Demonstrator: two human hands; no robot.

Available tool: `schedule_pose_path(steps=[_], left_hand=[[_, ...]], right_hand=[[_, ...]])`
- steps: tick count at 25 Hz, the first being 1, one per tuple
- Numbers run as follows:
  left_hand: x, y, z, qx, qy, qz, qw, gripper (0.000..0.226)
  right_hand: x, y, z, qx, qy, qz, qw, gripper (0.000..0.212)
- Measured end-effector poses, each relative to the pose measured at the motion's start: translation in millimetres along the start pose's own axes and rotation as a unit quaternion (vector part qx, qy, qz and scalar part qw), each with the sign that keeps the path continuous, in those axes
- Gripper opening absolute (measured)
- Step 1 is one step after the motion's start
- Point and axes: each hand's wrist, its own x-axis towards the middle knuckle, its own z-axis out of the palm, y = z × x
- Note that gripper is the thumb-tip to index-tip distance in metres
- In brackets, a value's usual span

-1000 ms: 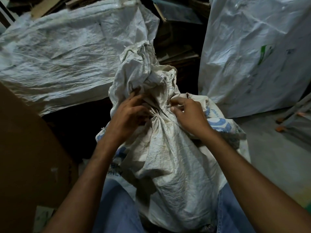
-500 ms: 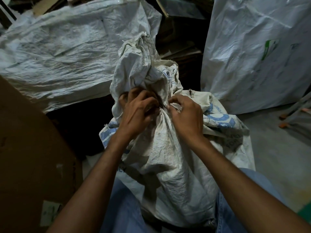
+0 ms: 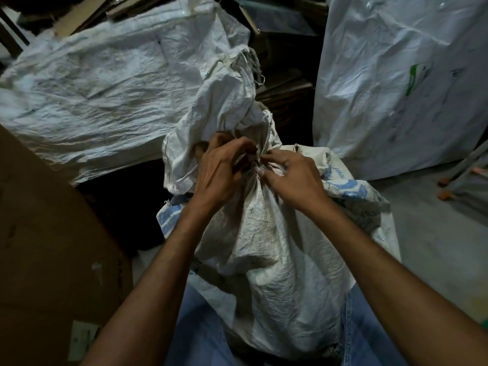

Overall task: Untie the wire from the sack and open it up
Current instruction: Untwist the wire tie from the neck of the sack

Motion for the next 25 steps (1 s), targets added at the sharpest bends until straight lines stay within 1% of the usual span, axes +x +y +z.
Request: schedule_pose_path(steps=[3,5,7,8,10,12,14,16,19,21,25], left_hand=[[3.6,4.2,-2.7,-0.017,-0.005,-0.004,1.000,0.028],[10.5,8.8,-8.0,-0.023,0.010,-0.009,1.000,0.032],[21.3,11.3,-14.3,-0.015,0.035,-0.004,0.999,0.037],[25.9,13.0,-16.0,-0.007,0.034,-0.002,0.999,0.038],[29.8,12.4,-13.9,-0.003,0.006,-0.025,1.000,0.039],[32.5,6.9,-11.5,-0.017,-0.026,-0.066,0.997,0.040],[34.7,0.2,-13.5,-0.019,-0.046,-0.085,0.995,0.036],[36.8,-1.2,-19.1,0.018,-0.052,-0.069,0.996,0.034],[38.1,6.9,-21.1,0.063,-0.029,-0.015,0.997,0.031],[37.3,8.5,-17.8,0.062,-0.014,0.005,0.998,0.029],[29.2,11.2,-14.7,0.026,0.021,0.026,0.999,0.025]], right_hand=[[0.3,2.4,-0.9,0.015,-0.011,0.006,1.000,0.040],[3.6,4.4,-0.2,0.020,-0.002,0.003,1.000,0.040],[6.2,6.5,2.5,0.012,-0.008,-0.006,1.000,0.039],[7.0,8.1,3.7,0.011,-0.015,-0.005,1.000,0.039],[9.0,11.4,3.8,0.025,-0.025,0.010,0.999,0.039],[11.3,14.2,0.8,0.066,-0.013,0.036,0.997,0.038],[13.2,16.8,-2.4,0.100,0.000,0.051,0.994,0.037],[14.0,19.0,-2.3,0.096,-0.015,0.045,0.994,0.041],[15.3,19.0,2.2,0.077,-0.027,0.046,0.996,0.049],[16.9,17.5,2.7,0.071,-0.018,0.045,0.996,0.048],[17.1,13.0,-0.6,0.050,-0.020,0.031,0.998,0.046]])
